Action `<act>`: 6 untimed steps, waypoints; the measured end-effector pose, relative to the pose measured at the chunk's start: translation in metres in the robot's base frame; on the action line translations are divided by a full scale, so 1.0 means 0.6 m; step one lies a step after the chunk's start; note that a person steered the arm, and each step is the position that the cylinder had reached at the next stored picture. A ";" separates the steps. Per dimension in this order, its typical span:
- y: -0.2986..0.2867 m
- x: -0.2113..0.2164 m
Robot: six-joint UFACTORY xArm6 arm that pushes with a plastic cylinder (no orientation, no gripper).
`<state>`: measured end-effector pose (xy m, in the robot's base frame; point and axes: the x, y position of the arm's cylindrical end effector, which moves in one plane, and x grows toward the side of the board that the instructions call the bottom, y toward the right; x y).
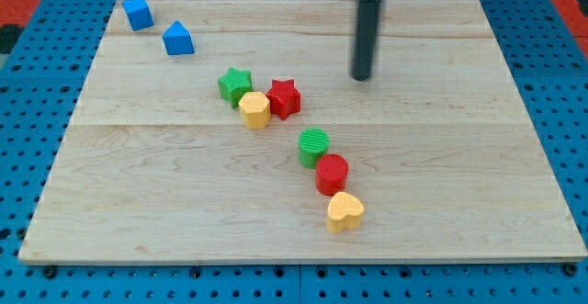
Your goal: Push the green circle towards left
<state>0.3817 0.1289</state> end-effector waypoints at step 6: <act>-0.357 0.211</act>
